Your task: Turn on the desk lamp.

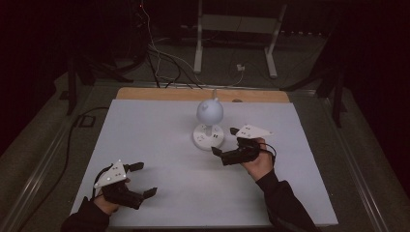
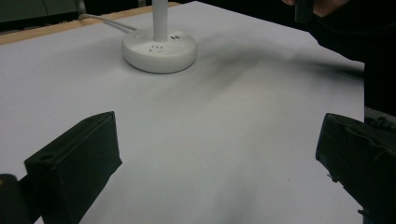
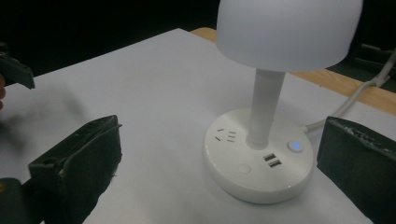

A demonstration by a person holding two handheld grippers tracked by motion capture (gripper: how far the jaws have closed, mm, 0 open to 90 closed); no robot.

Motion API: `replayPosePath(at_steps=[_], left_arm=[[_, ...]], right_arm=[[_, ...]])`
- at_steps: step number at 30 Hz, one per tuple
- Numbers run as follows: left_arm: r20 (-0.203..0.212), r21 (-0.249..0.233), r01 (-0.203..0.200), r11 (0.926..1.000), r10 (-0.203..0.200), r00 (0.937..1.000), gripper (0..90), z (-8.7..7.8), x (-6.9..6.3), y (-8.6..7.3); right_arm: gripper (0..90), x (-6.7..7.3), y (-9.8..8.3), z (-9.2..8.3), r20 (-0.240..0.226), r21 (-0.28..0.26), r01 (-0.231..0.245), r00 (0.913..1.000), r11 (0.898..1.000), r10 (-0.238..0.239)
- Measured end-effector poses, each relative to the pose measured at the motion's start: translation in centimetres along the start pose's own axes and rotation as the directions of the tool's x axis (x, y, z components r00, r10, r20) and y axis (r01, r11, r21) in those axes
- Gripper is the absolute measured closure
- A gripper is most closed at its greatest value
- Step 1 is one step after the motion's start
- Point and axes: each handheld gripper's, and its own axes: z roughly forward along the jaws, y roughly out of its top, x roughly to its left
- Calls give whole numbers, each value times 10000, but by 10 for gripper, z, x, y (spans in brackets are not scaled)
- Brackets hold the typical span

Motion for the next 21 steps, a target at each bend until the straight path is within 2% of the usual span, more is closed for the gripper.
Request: replayPosePath(at_steps=[8, 18, 21], left_arm=[[13, -35, -3, 10000, 3, 10000, 3, 0, 0, 0], [20, -42, 13, 10000, -13, 10000, 3, 0, 0, 0], [29, -67, 44, 10000, -44, 10000, 3, 0, 0, 0]], right_arm=[[0, -1, 0, 17, 15, 107, -117, 9999, 9999, 116], [0, 1, -3, 35, 315, 328, -39, 9995, 9995, 28], [0, 2, -5, 40, 436, 368, 126, 9989, 9992, -142]])
